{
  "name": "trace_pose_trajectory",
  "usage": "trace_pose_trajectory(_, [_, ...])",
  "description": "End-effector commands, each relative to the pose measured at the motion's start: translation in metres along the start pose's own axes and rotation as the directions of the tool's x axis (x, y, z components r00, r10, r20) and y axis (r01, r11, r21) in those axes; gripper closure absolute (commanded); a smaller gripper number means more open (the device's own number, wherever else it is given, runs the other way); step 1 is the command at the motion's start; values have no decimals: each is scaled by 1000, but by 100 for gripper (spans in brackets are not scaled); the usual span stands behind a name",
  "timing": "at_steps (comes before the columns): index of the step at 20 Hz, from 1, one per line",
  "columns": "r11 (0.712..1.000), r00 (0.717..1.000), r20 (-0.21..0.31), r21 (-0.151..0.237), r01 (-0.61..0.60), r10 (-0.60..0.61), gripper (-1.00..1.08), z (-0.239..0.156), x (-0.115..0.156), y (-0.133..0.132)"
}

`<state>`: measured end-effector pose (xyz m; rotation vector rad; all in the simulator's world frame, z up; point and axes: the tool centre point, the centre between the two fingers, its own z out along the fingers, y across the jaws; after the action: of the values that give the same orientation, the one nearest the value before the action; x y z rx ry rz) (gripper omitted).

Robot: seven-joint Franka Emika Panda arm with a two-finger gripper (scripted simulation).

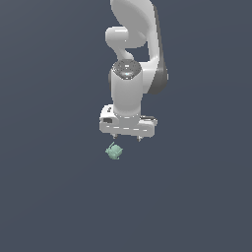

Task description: Pick up the object and move it to a goal position.

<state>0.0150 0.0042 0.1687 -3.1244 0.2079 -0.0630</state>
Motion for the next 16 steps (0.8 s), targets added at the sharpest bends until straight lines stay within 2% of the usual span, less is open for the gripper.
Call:
trace_pose_trajectory(1, [997, 997, 6, 0, -72, 72, -92, 11, 1, 8])
trace_pose_trajectory(4, [985, 985, 14, -3, -174, 174, -92, 26, 2, 19])
trace_pose_trajectory(9, [944, 944, 23, -12, -329, 329, -92, 49, 3, 37])
trace_pose_trajectory(16, [886, 885, 27, -25, -464, 464, -92, 70, 3, 55])
